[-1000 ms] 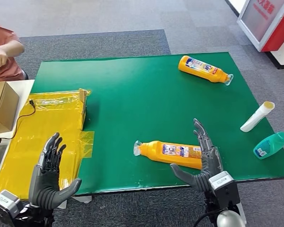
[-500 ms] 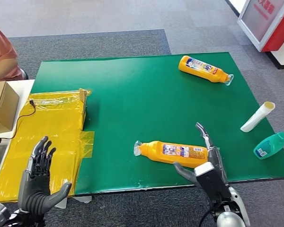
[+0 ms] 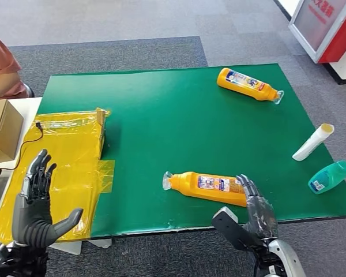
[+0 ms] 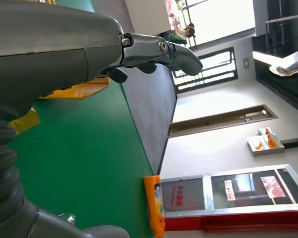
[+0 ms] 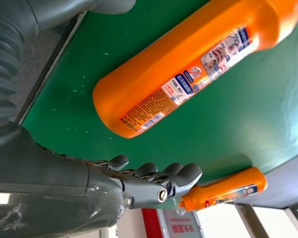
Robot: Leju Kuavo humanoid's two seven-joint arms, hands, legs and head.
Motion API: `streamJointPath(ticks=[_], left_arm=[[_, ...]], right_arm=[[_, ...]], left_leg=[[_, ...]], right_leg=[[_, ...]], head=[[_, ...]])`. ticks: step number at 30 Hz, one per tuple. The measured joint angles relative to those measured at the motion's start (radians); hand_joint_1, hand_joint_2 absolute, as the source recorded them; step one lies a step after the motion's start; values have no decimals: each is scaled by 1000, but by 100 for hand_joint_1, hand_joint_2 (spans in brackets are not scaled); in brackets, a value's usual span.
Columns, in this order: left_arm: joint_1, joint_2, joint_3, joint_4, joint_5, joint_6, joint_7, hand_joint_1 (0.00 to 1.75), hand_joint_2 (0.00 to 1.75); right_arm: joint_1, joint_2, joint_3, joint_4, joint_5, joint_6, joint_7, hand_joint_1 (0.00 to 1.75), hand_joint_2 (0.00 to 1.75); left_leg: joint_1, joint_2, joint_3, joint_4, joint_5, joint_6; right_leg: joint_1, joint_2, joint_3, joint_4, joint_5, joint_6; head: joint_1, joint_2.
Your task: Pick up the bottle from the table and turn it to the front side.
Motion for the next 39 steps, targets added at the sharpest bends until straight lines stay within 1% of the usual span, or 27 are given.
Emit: streamJointPath(ticks=[5, 10, 15, 19, 23, 27, 32, 37, 38, 39], left_arm=[[-30, 10, -14, 0, 3, -1, 7, 0, 175], [-50, 18, -35, 0, 7, -9, 14, 0, 175], [-86, 32, -70, 0, -4, -21, 41, 0, 175], [-121, 46, -109, 2, -19, -30, 56, 0, 175], [-151, 57, -151, 6, -15, -37, 67, 0, 175], [-165, 65, -178, 13, 33, -64, 75, 0, 175], [-171, 71, -188, 20, 58, -73, 75, 0, 175], [-172, 76, -188, 21, 70, -76, 72, 0, 175], [-172, 77, -188, 21, 72, -76, 70, 0, 175], [-172, 79, -187, 20, 73, -76, 68, 0, 175]], right_arm=[[-36, -1, 27, 63, 43, -1, 15, 0, 175], [-85, 1, 47, 137, 101, -9, 10, 0, 175], [-154, 20, 62, 216, 229, -32, 15, 0, 175], [-211, 44, 73, 277, 302, -37, 20, 0, 175], [-272, 63, 91, 358, 408, -50, 51, 0, 175], [-330, 79, 106, 450, 487, -59, 78, 0, 175], [-368, 97, 111, 545, 516, -59, 86, 0, 175], [-378, 108, 116, 604, 529, -64, 81, 0, 175], [-378, 110, 117, 611, 531, -66, 80, 1, 175], [-379, 112, 117, 617, 533, -68, 79, 45, 175]], left_leg=[[0, 0, 0, 0, 0, 0], [0, 0, 0, 0, 0, 0], [0, 0, 0, 0, 1, 1], [0, 0, 0, 0, 1, 0], [0, 0, 0, 0, 2, 1], [0, 0, 0, 0, 2, 1], [0, 0, 0, 0, 2, 1], [0, 0, 0, 0, 2, 1], [0, 0, 0, 0, 2, 1], [0, 0, 0, 0, 2, 1]], right_leg=[[0, 0, 0, 0, 0, 0], [0, 0, 0, 0, 0, 0], [0, 0, 0, 0, 1, 0], [0, 0, 0, 0, 1, 0], [0, 0, 0, 0, 1, 0], [0, 0, 0, 0, 1, 0], [0, 0, 0, 0, 1, 0], [0, 0, 0, 0, 1, 0], [0, 0, 0, 0, 1, 0], [0, 0, 0, 0, 1, 0]], head=[[0, 0], [0, 0], [0, 0], [0, 0], [0, 0], [0, 0], [0, 0], [0, 0], [0, 0], [0, 0]])
